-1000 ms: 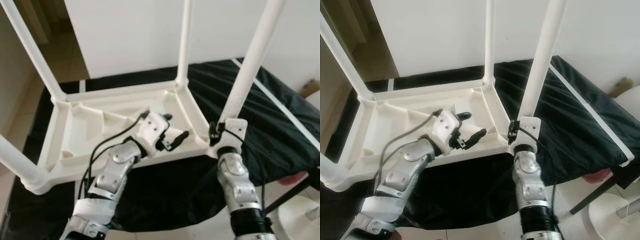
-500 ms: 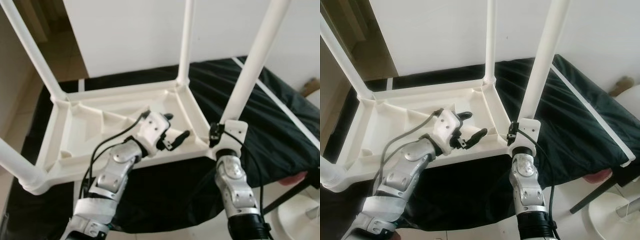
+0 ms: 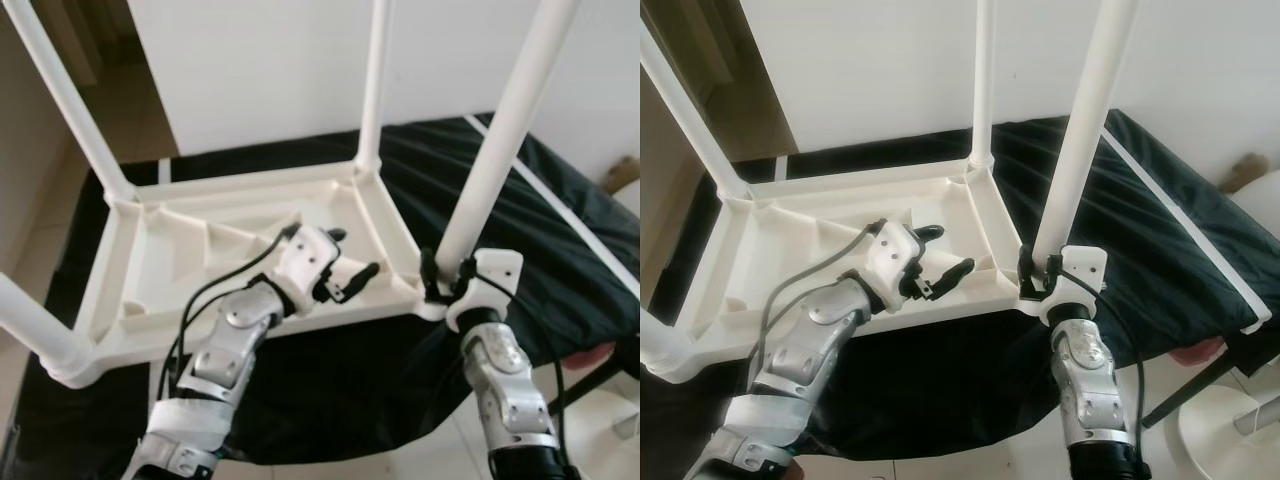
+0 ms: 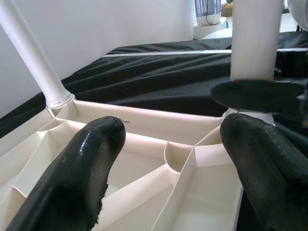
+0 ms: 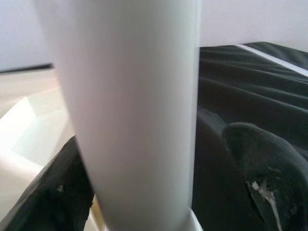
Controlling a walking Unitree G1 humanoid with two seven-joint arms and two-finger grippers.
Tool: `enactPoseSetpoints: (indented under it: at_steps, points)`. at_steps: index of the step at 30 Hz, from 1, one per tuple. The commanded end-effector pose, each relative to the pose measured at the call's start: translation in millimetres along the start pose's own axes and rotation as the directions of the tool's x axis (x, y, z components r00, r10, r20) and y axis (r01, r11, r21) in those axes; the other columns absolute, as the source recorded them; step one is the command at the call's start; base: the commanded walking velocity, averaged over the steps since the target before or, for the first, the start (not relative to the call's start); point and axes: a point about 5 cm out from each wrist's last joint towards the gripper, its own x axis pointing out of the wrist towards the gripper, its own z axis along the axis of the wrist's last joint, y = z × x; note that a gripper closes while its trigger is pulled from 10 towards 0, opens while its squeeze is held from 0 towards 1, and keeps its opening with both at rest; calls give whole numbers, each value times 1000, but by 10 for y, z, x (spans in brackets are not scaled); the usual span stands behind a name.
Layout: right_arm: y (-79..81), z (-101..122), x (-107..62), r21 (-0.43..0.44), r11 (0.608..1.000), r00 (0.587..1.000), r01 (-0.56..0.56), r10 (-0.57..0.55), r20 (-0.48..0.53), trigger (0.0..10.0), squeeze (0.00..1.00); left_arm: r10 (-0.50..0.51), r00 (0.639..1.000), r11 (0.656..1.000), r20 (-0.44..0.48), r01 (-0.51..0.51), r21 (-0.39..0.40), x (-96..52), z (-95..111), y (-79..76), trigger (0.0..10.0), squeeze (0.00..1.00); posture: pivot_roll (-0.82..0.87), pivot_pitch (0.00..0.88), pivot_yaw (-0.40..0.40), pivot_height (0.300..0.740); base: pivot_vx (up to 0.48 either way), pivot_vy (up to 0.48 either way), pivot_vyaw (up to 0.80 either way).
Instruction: Building children table
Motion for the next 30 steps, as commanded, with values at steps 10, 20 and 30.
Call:
enactPoseSetpoints:
  at_steps: [10, 20, 30]
  points:
    - [-188, -13, 187, -77, 923, 925, -376, 369, -94, 10000, 0, -5, 1000, 999, -11, 6, 35, -29, 42, 39, 10000, 0, -7, 7, 61, 740, 0, 0, 0]
    - [-88, 6, 511, -138, 850, 858, -508, 486, -165, 10000, 0, 22, 1000, 999, 0, -22, 42, -22, 62, 52, 10000, 0, 14, 0, 29, 740, 0, 0, 0]
    - [-120, -38, 534, -142, 817, 825, -559, 531, -191, 0, 0, 39, 999, 998, 3, -39, 41, -37, 79, 34, 10000, 0, 36, 0, 11, 740, 0, 0, 0]
